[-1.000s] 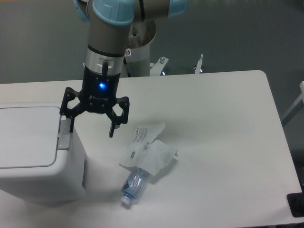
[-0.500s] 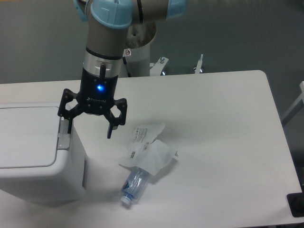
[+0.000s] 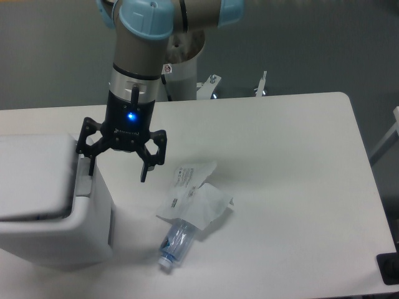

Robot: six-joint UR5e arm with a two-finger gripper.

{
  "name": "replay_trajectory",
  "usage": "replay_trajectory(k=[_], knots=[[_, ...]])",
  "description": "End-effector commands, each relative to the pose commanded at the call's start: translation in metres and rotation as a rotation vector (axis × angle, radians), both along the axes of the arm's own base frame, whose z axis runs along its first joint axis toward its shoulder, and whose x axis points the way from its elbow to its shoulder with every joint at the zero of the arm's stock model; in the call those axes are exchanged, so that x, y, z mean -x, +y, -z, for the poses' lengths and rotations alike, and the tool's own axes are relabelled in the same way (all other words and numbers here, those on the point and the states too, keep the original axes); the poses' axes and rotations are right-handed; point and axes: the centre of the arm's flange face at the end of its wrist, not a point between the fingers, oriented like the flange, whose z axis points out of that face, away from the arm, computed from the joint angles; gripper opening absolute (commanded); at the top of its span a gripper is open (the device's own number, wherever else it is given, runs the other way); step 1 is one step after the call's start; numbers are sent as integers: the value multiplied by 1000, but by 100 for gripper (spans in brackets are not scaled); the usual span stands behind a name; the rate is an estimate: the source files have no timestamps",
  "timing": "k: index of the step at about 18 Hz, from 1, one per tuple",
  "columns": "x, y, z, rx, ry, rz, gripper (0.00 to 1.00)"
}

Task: Open the trash can
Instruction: 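Push the gripper finger against the lid edge to tip the lid open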

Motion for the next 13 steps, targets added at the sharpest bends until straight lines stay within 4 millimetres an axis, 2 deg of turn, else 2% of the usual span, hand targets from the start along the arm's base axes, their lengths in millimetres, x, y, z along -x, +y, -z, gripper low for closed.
replay_trajectory(k=[4, 9, 11, 13], knots=[[1, 1, -1, -2, 1, -1, 100], [2, 1, -28, -41, 27, -11, 100], [9, 0, -34, -46, 42, -19, 100], [27, -8, -40, -53, 56, -47, 100]])
